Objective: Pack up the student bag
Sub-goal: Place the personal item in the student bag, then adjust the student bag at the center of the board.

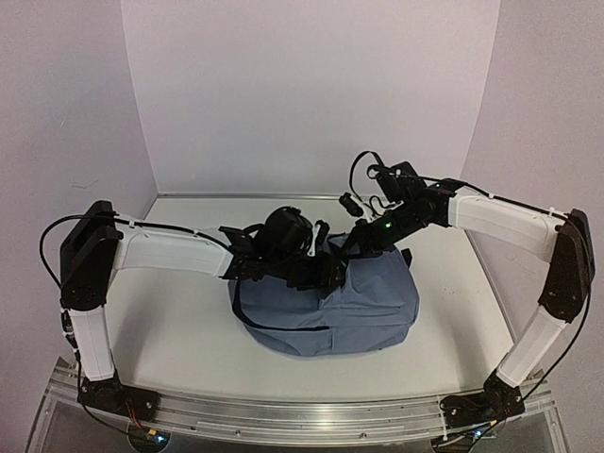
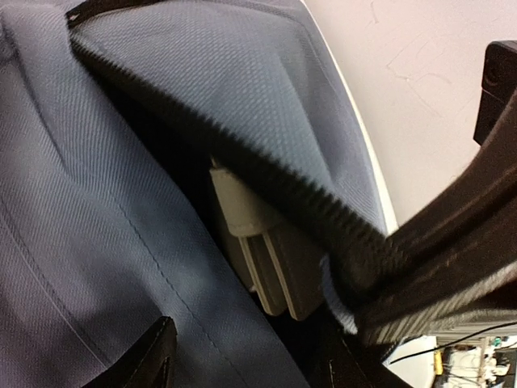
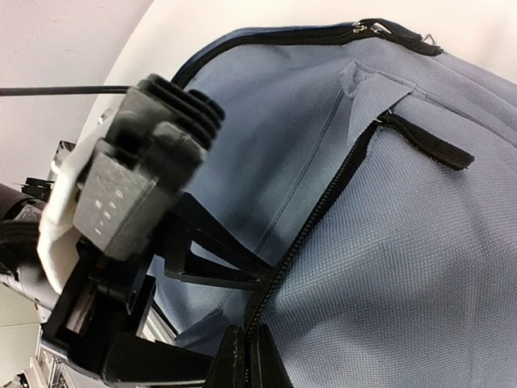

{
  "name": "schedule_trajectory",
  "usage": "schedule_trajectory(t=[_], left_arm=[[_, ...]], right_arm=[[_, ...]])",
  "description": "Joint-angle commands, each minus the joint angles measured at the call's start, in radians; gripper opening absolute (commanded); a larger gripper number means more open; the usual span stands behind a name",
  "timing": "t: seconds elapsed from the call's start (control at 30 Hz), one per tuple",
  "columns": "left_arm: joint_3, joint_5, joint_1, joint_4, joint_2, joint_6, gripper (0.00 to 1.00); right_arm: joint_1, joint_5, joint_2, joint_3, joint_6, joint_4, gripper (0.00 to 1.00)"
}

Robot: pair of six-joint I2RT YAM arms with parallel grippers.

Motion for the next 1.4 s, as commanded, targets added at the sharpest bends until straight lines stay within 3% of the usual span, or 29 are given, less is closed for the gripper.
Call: schedule_trajectory(t=[0.0,0.13,0.2,0.33,0.43,0.8,1.07,1.37], left_arm=[[0.164,-0.149,-0.047,-0.257,0.078,0.068,0.59],[0.26,-0.278,-0.077,-0.452,0.152,0.068,0.5],[0.244,-0.284,-0.078,-0.468,0.155,0.049,0.39],[0.161,-0.306,-0.078,-0.403,0.094,0.014,0.09],[0.106,-0.323,-0.078,-0.331,0.035,0.007,0.01],[-0.173,-0.369,-0.078,0.075,-0.194,0.032,0.0],[-0.301,-0.385,-0.078,0.308,-0.267,0.092,0.0],[-0.274,-0.353,-0.078,0.35,-0.251,0.156,0.0]], right_arm=[[-0.011,-0.01,-0.055,-0.008,0.033,0.082,0.0],[-0.011,0.01,-0.065,-0.013,0.033,0.084,0.0],[-0.013,0.014,-0.066,-0.019,0.028,0.084,0.0],[-0.014,0.053,-0.063,-0.049,0.013,0.084,0.0],[-0.015,0.067,-0.056,-0.077,0.006,0.09,0.0],[-0.015,0.038,0.013,-0.081,0.017,0.132,0.0],[-0.012,0.016,0.061,-0.031,0.051,0.157,0.0],[0.021,-0.102,0.195,0.068,0.179,0.24,0.0]])
